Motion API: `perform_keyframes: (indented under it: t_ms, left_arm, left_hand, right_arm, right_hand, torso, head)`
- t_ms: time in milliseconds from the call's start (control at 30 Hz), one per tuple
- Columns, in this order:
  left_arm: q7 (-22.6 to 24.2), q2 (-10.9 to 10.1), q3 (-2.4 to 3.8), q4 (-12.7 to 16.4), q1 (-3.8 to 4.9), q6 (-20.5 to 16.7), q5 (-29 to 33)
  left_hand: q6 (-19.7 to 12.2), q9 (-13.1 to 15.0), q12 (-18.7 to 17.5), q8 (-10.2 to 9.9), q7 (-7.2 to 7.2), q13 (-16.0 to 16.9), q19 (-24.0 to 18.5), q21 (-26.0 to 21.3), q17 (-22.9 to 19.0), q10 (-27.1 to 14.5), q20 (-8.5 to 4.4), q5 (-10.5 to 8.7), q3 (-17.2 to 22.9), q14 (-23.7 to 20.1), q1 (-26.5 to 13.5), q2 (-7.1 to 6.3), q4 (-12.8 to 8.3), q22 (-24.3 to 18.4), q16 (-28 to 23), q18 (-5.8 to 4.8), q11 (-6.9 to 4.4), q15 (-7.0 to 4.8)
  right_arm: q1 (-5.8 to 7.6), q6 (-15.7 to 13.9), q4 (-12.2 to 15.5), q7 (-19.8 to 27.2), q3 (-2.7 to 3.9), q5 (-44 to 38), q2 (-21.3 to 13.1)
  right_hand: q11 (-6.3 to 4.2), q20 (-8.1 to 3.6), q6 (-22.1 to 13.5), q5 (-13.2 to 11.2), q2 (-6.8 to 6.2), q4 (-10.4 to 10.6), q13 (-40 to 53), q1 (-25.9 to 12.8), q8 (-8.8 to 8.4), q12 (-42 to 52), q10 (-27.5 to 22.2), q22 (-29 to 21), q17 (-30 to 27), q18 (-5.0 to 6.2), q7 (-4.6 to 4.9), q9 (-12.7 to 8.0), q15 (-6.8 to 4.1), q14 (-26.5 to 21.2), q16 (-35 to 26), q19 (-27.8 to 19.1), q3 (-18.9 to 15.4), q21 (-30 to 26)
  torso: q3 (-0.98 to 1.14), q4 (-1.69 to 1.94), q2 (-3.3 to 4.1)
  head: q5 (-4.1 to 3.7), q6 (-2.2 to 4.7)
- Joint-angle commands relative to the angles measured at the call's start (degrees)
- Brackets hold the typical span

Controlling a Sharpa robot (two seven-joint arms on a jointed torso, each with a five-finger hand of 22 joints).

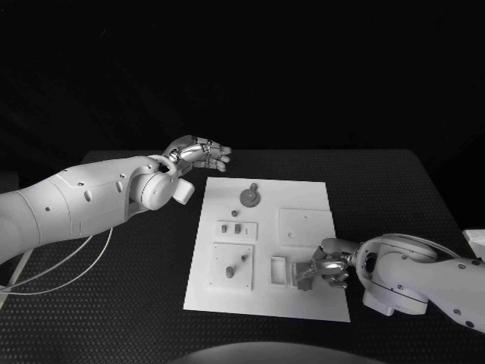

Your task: Assemble the parts on the task board

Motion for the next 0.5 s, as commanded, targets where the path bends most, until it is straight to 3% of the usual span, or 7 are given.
perform_keyframes:
  t_ms: [33,500]
  left_arm:
    - [0.13,0.05,0.04,0.17,0.05,1.06,0.29]
    - [0.13,0.02,0.04,0.23,0.06,1.12,0.29]
  left_hand:
    - [-0.43,-0.06,-0.04,0.40,-0.07,-0.10,-0.21,0.00,0.11,0.03,0.01,-0.09,-0.08,-0.04,-0.56,0.17,0.22,-0.09,-0.40,-0.11,-0.20,0.39]
    - [-0.44,-0.09,-0.04,0.41,-0.07,-0.11,-0.24,0.00,0.18,0.02,0.01,-0.09,-0.07,-0.05,-0.59,0.17,0.27,-0.10,-0.46,-0.10,-0.20,0.39]
  right_arm:
    - [0.71,-0.27,0.78,0.01,0.08,4.47,-0.02]
    - [1.18,-0.22,-0.27,-0.10,0.08,6.01,1.83]
  right_hand:
    - [-0.01,0.16,0.47,0.20,1.25,0.02,0.14,0.72,0.20,0.31,0.45,0.93,0.14,2.74,0.08,0.22,-0.25,0.57,0.40,0.22,0.23,0.18]
    - [-0.10,0.11,0.72,0.20,1.09,0.10,0.14,0.04,0.11,0.43,0.70,0.93,0.24,2.74,0.00,0.19,-0.33,0.69,0.50,0.29,0.23,0.19]
  torso:
    - [0.04,0.03,0.04]
    - [0.00,0.02,0.03]
  head:
    - [0.03,0.05]
    - [0.13,-0.07]
